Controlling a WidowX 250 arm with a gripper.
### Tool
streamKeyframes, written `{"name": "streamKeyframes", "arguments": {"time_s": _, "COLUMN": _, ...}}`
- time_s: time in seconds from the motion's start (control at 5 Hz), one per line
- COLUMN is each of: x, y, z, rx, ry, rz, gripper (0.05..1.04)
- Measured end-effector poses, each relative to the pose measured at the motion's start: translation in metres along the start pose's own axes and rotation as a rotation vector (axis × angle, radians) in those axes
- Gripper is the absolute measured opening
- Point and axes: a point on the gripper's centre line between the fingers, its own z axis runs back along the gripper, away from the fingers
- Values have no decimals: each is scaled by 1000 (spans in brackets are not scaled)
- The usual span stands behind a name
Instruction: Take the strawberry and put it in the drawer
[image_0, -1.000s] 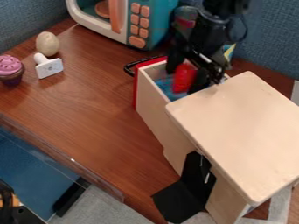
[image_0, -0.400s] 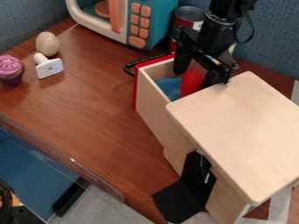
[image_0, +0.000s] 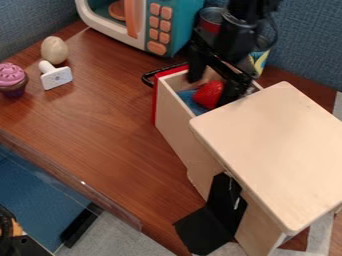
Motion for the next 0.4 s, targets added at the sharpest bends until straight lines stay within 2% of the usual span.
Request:
{"name": "streamKeyframes", "arguments": {"time_s": 0.2, "x": -18, "y": 25, "z": 5, "rx": 40, "ry": 0, "rz": 11, "gripper": 1001}}
{"name": "streamKeyframes", "arguments": {"time_s": 0.4, "x": -36, "y": 46, "z": 15, "rx": 37, "ry": -19, "rz": 31, "gripper": 1001}}
